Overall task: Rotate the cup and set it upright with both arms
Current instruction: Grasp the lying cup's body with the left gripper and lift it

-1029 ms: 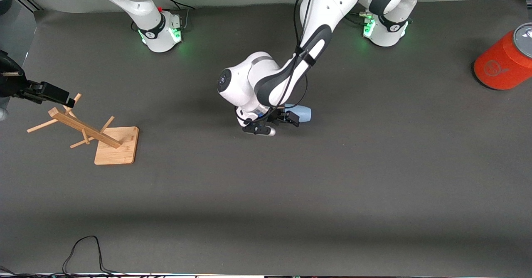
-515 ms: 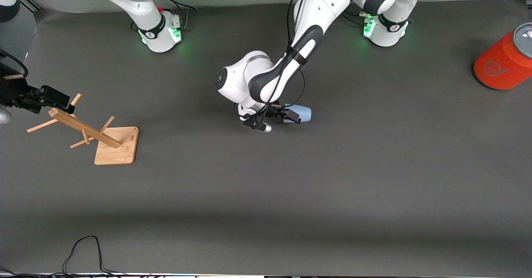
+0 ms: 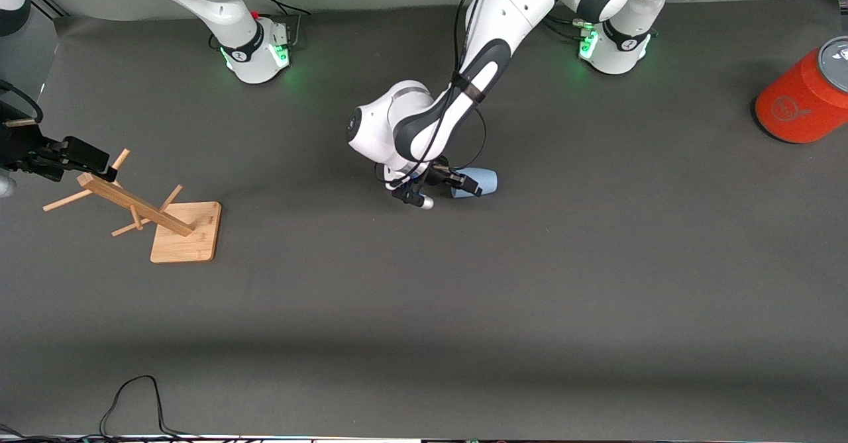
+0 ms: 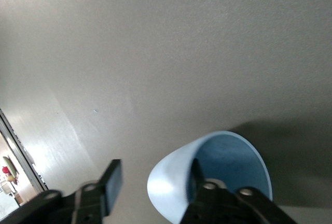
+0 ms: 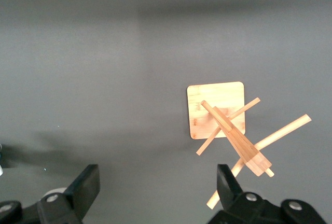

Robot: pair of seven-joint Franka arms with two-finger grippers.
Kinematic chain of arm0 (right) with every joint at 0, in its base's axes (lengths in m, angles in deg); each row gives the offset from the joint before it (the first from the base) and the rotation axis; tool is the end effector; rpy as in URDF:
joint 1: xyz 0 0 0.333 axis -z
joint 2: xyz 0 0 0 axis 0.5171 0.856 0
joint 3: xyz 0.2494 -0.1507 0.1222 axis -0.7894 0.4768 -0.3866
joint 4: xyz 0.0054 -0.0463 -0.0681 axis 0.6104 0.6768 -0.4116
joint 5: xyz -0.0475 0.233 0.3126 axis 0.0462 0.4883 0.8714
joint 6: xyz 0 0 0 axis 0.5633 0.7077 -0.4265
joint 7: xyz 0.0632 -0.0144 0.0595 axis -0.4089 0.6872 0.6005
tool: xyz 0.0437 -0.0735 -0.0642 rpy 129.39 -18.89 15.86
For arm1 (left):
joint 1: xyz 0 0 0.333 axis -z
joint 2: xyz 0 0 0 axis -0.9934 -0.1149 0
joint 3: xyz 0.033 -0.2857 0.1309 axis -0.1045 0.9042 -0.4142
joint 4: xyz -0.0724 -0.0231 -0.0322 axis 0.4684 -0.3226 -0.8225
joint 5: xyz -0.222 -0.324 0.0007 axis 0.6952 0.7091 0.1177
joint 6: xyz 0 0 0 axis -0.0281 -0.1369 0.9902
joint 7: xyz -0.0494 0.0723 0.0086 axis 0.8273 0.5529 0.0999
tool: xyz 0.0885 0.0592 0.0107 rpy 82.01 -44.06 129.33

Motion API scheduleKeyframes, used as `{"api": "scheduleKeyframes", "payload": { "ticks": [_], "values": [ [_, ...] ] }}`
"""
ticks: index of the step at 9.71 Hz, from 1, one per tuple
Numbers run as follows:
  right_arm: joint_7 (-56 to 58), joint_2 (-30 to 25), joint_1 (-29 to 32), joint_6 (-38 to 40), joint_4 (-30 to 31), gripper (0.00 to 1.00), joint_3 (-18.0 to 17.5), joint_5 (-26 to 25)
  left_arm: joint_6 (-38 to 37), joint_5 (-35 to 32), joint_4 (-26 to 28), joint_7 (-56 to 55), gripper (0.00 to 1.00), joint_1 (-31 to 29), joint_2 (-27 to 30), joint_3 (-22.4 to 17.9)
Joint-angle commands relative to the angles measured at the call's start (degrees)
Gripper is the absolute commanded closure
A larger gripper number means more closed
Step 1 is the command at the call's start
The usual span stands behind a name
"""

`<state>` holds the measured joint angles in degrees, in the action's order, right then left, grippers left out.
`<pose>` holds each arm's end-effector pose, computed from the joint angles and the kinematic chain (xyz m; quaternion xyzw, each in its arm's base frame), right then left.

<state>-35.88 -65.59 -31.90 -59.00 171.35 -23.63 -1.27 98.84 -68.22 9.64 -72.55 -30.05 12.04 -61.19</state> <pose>0.5663 -0.0167 0.6160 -0.9992 0.0362 -0.0067 0.0173 0.4329 -0.5421 0.1948 -0.8985 0.2433 0.0448 0.3626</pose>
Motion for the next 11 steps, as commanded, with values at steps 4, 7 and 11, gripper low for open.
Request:
{"api": "scheduleKeyframes", "payload": {
  "ticks": [4, 7, 11],
  "values": [
    [1.38, -1.05, -1.0, -0.25, 1.01, 0.0, 0.9, -0.75, -9.71, 6.11, -0.39, 6.75, 1.0, -12.97, 17.31, -2.14],
    [4.42, -1.13, -1.0, -0.68, 1.09, 0.0, 0.99, -0.75, -8.14, 10.81, 0.49, 6.18, 1.0, -18.64, 22.56, -2.05],
    [5.6, -0.87, -0.91, -0.6, 1.01, 0.0, 0.99, -0.66, 7.46, 30.98, 8.26, 4.23, 0.0, -31.72, 20.17, -2.14]
  ]
}}
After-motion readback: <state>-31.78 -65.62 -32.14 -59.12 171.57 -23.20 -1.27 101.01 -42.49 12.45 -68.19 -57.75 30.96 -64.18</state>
